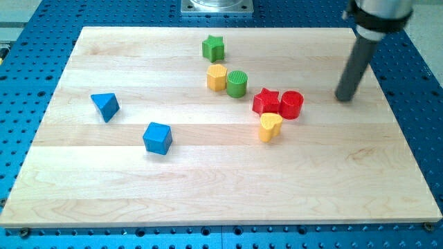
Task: Move the heart to the bottom left
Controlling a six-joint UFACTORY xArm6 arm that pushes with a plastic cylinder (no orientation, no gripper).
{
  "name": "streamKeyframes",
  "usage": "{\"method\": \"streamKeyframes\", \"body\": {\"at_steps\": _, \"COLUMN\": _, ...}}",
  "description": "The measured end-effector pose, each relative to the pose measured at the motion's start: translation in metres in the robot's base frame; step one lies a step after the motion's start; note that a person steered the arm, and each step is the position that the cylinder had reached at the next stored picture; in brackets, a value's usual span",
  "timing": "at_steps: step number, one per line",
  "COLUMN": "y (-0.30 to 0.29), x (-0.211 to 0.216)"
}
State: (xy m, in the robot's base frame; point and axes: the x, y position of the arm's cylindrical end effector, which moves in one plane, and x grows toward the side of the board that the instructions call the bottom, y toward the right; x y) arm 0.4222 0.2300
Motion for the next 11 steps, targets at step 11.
{"method": "streamKeyframes", "body": {"at_steps": 11, "y": -0.289, "x": 0.117}}
